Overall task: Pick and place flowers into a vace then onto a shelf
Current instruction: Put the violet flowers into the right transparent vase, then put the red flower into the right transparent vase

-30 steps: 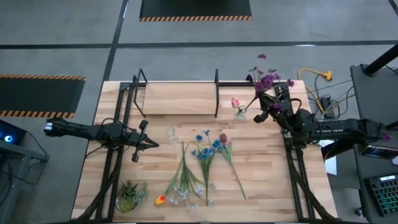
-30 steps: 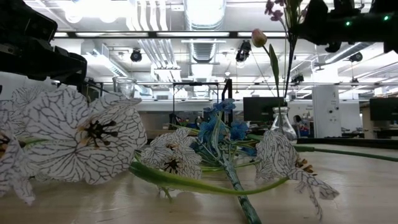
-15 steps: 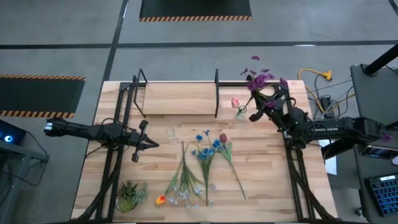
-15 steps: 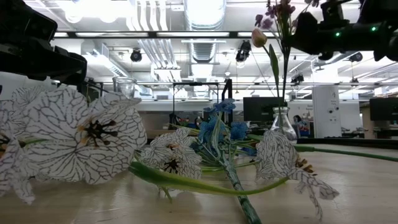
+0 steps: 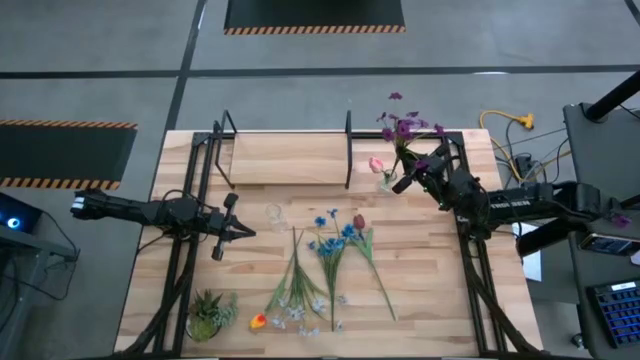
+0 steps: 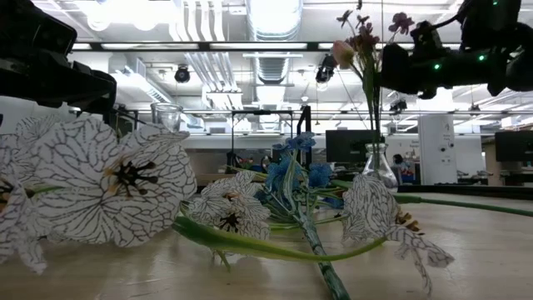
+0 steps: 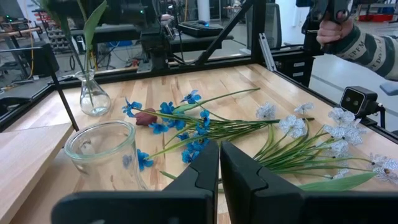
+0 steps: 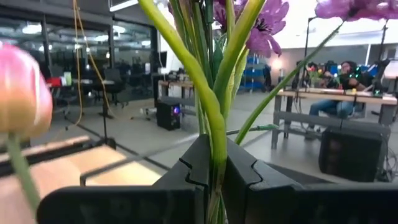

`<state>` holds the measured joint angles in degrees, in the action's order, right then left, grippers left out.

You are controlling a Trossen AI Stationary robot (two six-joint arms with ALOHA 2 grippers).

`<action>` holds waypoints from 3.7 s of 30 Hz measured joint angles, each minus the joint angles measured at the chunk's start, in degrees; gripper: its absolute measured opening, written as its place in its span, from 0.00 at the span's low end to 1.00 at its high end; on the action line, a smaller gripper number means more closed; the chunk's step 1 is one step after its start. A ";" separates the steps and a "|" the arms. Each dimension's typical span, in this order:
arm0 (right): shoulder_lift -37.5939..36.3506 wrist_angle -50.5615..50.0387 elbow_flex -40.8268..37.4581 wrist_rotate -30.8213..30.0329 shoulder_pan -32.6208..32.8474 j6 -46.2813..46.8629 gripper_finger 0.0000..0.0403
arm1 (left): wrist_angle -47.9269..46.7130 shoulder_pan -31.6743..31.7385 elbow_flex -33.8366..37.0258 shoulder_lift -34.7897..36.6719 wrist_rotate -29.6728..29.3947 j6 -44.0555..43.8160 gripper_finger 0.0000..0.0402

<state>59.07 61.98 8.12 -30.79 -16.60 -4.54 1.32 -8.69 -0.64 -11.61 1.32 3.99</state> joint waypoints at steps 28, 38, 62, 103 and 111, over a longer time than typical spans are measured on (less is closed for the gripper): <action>3.46 -3.85 -0.11 0.92 1.42 2.85 0.47 | -0.05 0.04 0.00 0.00 0.00 0.00 0.00; -6.52 -16.15 -0.15 0.88 3.66 2.93 0.67 | -0.11 0.04 0.00 -0.01 0.00 0.00 0.00; -24.41 -38.68 5.79 -3.44 28.99 9.37 0.67 | -0.07 0.02 0.00 0.00 0.00 -0.01 0.00; 20.38 -62.27 32.65 -16.79 54.10 43.59 0.65 | 0.03 0.04 0.00 0.00 0.00 0.00 0.00; 28.14 -69.03 34.99 -17.12 53.18 51.69 0.65 | 0.05 0.04 0.00 0.00 0.00 -0.01 0.00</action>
<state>87.21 -7.06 43.11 -47.90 36.58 47.15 1.37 -8.64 -0.64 -11.61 1.32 3.98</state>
